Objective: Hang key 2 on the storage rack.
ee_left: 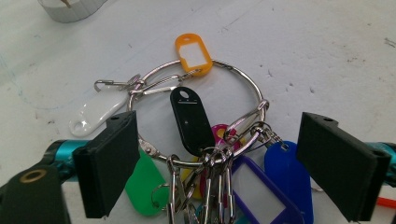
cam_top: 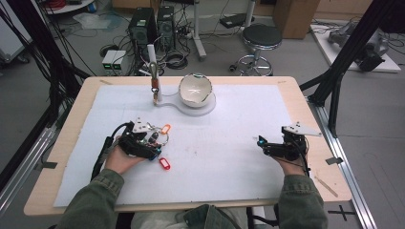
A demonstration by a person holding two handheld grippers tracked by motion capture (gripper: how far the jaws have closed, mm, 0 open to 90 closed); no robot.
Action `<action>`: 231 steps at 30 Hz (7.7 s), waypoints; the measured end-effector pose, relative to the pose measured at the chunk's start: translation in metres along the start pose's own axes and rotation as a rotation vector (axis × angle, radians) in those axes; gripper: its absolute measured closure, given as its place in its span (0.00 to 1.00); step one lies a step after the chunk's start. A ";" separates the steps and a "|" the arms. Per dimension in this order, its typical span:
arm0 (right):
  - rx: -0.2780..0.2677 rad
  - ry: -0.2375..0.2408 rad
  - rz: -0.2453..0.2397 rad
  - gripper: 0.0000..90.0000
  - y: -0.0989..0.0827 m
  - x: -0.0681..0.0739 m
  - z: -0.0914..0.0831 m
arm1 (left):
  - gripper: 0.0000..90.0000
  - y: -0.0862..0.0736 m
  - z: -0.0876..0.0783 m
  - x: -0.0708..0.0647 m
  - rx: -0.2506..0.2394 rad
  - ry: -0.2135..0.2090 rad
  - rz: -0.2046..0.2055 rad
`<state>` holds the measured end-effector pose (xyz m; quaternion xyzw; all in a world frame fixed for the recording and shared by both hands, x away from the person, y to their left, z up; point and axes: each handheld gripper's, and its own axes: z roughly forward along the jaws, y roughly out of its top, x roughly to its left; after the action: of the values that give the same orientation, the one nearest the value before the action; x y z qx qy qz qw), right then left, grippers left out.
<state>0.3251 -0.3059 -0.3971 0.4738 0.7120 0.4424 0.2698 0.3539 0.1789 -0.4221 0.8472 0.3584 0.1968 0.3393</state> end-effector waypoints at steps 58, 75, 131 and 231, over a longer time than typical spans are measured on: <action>-0.007 0.011 0.007 0.01 0.000 -0.001 -0.001 | 0.87 0.012 -0.029 0.021 -0.001 -0.046 -0.038; -0.004 0.017 0.011 0.01 0.000 -0.001 0.000 | 0.87 0.009 -0.045 0.038 -0.066 -0.053 -0.138; -0.002 0.014 0.029 0.01 0.000 -0.003 -0.001 | 0.87 0.066 -0.098 0.110 -0.226 0.048 -0.371; -0.005 0.046 0.037 0.01 -0.001 -0.005 0.000 | 0.87 0.134 -0.013 0.145 -0.220 -0.016 -0.447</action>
<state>0.3270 -0.3103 -0.3982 0.4758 0.7080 0.4600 0.2463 0.5068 0.2233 -0.3036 0.7064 0.5105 0.1481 0.4674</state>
